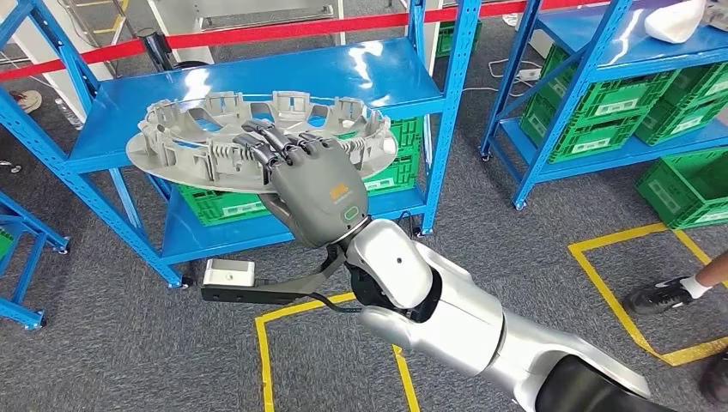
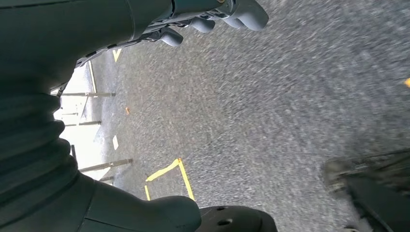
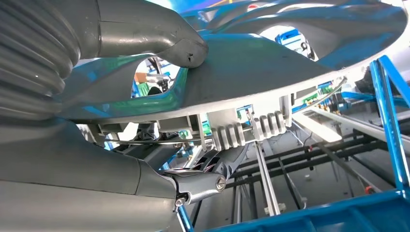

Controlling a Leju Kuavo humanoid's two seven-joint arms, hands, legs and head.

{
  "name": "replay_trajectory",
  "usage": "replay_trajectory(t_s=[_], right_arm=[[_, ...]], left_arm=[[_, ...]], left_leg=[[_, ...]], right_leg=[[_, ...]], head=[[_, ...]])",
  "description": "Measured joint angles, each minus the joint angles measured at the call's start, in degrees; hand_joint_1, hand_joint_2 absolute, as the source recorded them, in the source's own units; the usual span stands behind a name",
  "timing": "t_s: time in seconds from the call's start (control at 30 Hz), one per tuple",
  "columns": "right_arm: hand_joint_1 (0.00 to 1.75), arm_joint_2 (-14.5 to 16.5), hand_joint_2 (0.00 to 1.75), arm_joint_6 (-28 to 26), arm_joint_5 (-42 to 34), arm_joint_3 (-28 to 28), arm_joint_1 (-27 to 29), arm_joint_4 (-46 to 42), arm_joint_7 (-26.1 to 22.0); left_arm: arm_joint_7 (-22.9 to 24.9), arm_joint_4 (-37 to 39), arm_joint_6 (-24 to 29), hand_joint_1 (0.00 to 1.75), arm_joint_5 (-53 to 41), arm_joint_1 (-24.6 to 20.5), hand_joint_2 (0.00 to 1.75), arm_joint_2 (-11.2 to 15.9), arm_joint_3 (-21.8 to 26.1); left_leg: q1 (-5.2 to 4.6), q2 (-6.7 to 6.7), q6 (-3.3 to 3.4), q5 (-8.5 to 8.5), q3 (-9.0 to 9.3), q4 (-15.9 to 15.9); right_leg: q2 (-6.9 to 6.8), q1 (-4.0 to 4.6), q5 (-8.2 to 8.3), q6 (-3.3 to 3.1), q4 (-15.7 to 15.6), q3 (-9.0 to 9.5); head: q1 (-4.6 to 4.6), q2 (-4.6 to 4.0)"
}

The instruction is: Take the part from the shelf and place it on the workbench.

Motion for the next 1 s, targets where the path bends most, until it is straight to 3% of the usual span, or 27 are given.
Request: replay_trajectory(t_s=[0.03,0.07,0.1,0.13,0.2,0.23,0.27,0.33,0.37,0.47,0.5,0.53,0.57,0.63,0.7,0.73,0.8,0.87,0.93,1.0], right_arm=[[1.75,0.0,1.75,0.1,0.2,0.0,0.1,0.0,0.1],[1.75,0.0,1.75,0.3,0.3,0.1,0.1,0.0,0.1],[1.75,0.0,1.75,0.5,0.4,0.1,0.1,0.0,0.2],[1.75,0.1,1.75,0.7,0.5,0.1,0.0,0.0,0.2],[1.75,0.4,1.75,0.9,0.6,0.1,-0.2,-0.2,0.4],[1.75,0.5,1.75,1.0,0.7,0.1,-0.3,-0.2,0.5],[1.75,0.6,1.75,1.1,0.8,0.1,-0.5,-0.3,0.6],[1.75,0.7,1.75,1.4,1.1,0.1,-0.6,-0.2,0.7],[1.75,0.7,1.75,1.5,1.1,0.1,-0.7,-0.2,0.8],[1.75,0.7,1.75,1.5,1.2,0.1,-0.6,-0.2,0.8],[1.75,0.7,1.75,1.5,1.2,0.2,-0.5,-0.2,0.8],[1.75,0.7,1.75,1.5,1.2,0.2,-0.4,-0.2,0.8],[1.75,0.7,1.75,1.5,1.2,0.3,-0.4,-0.2,0.8],[1.75,0.8,1.75,1.5,1.2,0.5,-0.3,-0.2,0.8],[1.75,1.1,1.75,1.5,1.2,0.5,-0.3,-0.3,0.8],[1.75,1.2,1.75,1.5,1.2,0.6,-0.4,-0.3,0.8],[1.75,1.4,1.75,1.5,1.3,0.6,-0.4,-0.3,0.7],[1.75,1.5,1.75,1.5,1.3,0.6,-0.6,-0.3,0.7],[1.75,1.7,1.75,1.5,1.4,0.7,-0.6,-0.3,0.7],[1.75,1.8,1.75,1.5,1.5,0.8,-0.5,-0.3,0.7]], left_arm=[[0.0,0.0,0.0,0.0,0.0,0.0,1.75,0.0,0.0],[0.0,0.0,-0.1,0.0,0.1,0.0,1.75,0.1,0.0],[0.0,0.0,-0.1,0.0,0.1,0.0,1.75,0.1,0.0],[0.0,0.0,-0.1,0.0,0.2,-0.1,1.75,0.2,0.0],[0.0,-0.1,-0.1,0.0,0.2,-0.2,1.75,0.2,0.0],[-0.1,-0.1,0.0,0.0,0.2,-0.3,1.75,0.2,0.0],[-0.2,-0.1,0.0,0.0,0.1,-0.3,1.75,0.2,0.0],[-0.3,-0.1,0.1,0.0,0.0,-0.2,1.75,0.2,0.0],[-0.3,-0.1,0.1,0.0,0.1,-0.2,1.75,0.2,0.0],[-0.4,-0.1,0.1,0.0,0.4,-0.1,1.75,0.3,0.0],[-0.5,0.0,0.1,0.0,0.5,0.0,1.75,0.3,0.0],[-0.5,0.0,0.1,0.0,0.5,0.0,1.75,0.3,0.0],[-0.5,0.0,0.1,0.0,0.5,0.1,1.75,0.3,0.0],[-0.5,0.0,0.1,0.0,0.5,0.1,1.75,0.3,0.0],[-0.6,0.0,0.1,0.0,0.5,0.1,1.75,0.2,0.0],[-0.6,0.0,0.1,0.0,0.5,0.1,1.75,0.2,0.0],[-0.6,0.0,0.1,0.0,0.5,0.1,1.75,0.2,0.0],[-0.6,0.0,0.1,0.0,0.5,0.2,1.75,0.3,0.0],[-0.6,0.0,0.1,0.0,0.6,0.3,1.75,0.3,0.0],[-0.6,0.0,0.2,0.0,0.8,0.4,1.75,0.3,0.0]], left_leg=[[0.08,0.0,-0.19,0.4,0.4,1.9],[0.17,0.0,-0.34,1.83,1.7,2.0],[0.28,0.0,-0.47,3.44,3.92,0.2],[0.41,-0.03,-0.56,3.88,7.15,-3.6],[0.29,-0.24,-0.09,2.21,13.01,-11.8],[0.11,-0.35,0.45,1.16,14.47,-14.4],[-0.12,-0.4,1.15,0.97,14.64,-15.3],[-0.1,-0.17,2.51,2.1,13.53,-15.1],[-0.04,-0.01,3.09,2.8,12.99,-15.2],[-0.09,0.18,3.93,5.16,10.52,-15.1],[-0.17,0.17,3.96,5.92,9.46,-14.9],[-0.25,0.18,3.94,6.63,8.37,-14.8],[-0.31,0.19,3.88,7.29,7.29,-14.5],[-0.41,0.23,3.67,8.46,5.41,-14.0],[-0.51,0.25,3.21,9.49,4.36,-13.8],[-0.45,0.28,2.87,9.99,4.2,-13.8],[-0.32,0.31,2.1,11.04,4.1,-14.3],[-0.25,0.17,1.51,9.9,3.48,-13.6],[-0.15,0.05,1.02,4.67,2.0,-9.1],[-0.03,0.05,0.53,-0.09,0.62,-2.0]], right_leg=[[-0.02,-0.05,0.79,0.12,0.1,-1.07],[-0.04,-0.13,1.56,0.29,0.2,-2.13],[-0.04,-0.23,2.29,0.5,0.3,-3.12],[-0.04,-0.28,2.94,0.81,0.5,-3.99],[-0.06,-0.29,4.15,1.54,0.9,-5.13],[-0.07,-0.29,4.79,1.94,0.9,-5.39],[-0.1,-0.31,5.44,2.36,0.6,-5.5],[-0.03,-0.48,5.41,3.09,0.7,-5.91],[0.02,-0.54,3.74,3.38,1.9,-6.43],[0.13,-0.64,-5.1,3.87,11.6,-8.92],[0.15,-0.62,-6.61,3.92,15.2,-9.39],[0.16,-0.59,-6.65,3.87,17.4,-9.19],[0.16,-0.53,-5.63,3.71,17.8,-8.09],[0.19,-0.19,-3.47,2.94,12.5,-2.71],[0.19,0.3,-4.53,2.06,4.3,3.26],[0.2,0.51,-5.4,1.75,1.9,4.74],[0.2,0.66,-5.14,1.28,0.5,4.98],[-0.02,0.4,-3.73,0.48,-0.1,4.17],[-0.21,0.12,-2.12,-0.06,-0.3,2.69],[-0.2,0.09,-0.59,-0.13,-0.3,0.75]], head=[[0.0,0.0],[0.0,0.0],[0.0,0.0],[-0.01,0.0],[0.05,0.0],[0.06,0.0],[0.1,0.0],[0.1,0.0],[0.12,0.0],[0.16,0.0],[0.18,0.0],[0.18,0.0],[0.19,0.0],[0.18,0.0],[0.15,0.0],[0.19,0.0],[0.29,0.0],[0.29,0.0],[0.15,0.0],[0.08,0.0]])
